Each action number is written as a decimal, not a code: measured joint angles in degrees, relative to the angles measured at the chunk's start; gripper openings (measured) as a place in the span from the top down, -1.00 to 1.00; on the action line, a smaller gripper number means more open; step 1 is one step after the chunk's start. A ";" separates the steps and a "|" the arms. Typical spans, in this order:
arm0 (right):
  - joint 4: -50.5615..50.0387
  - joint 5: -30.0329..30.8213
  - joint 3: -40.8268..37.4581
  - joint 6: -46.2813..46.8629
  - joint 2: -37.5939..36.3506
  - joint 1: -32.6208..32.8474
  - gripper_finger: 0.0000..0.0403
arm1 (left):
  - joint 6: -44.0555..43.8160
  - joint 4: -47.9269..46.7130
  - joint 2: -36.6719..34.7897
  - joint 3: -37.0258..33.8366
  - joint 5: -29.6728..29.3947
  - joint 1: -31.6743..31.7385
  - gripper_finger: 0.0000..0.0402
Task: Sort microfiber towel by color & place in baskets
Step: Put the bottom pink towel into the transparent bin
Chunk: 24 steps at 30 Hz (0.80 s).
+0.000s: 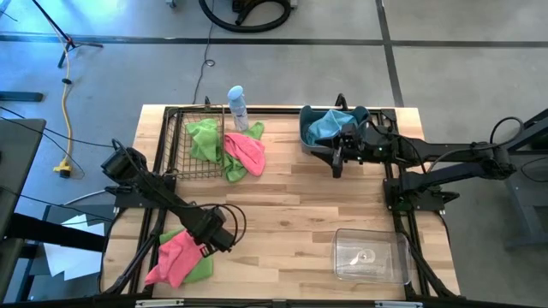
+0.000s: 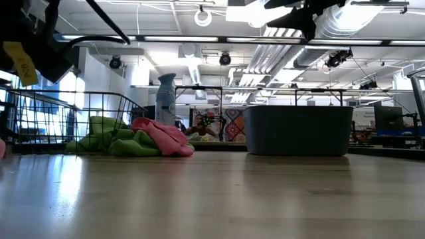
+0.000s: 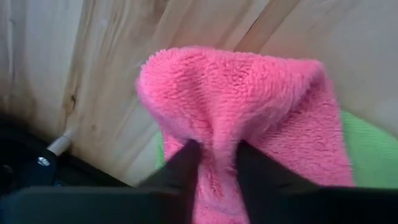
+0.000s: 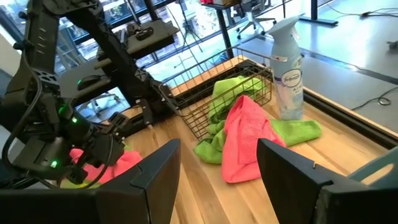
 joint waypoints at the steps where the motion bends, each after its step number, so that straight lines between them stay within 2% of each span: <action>1: -0.01 0.13 0.00 0.00 0.00 0.00 -0.04 | 0.43 -0.15 0.00 -0.13 0.04 0.00 0.80; 3: 0.00 0.13 0.00 0.00 0.00 0.00 -0.04 | 0.85 0.02 -0.07 -0.13 0.26 0.00 0.94; 6: 0.03 0.07 0.00 0.02 0.00 0.00 -0.04 | 1.79 -0.60 -2.70 0.22 1.55 0.00 0.94; 11: 0.01 0.05 0.00 -0.11 0.00 0.00 -0.04 | 1.41 -5.18 -13.52 3.92 -0.80 0.29 0.98; 18: 0.03 1.37 0.00 -1.05 0.00 0.00 -0.04 | -0.56 -6.14 -29.61 14.52 -14.51 2.20 1.00; 24: 0.03 2.25 0.00 -1.05 0.00 -0.02 -0.04 | 8.65 -5.67 -31.74 26.40 -27.25 7.02 1.00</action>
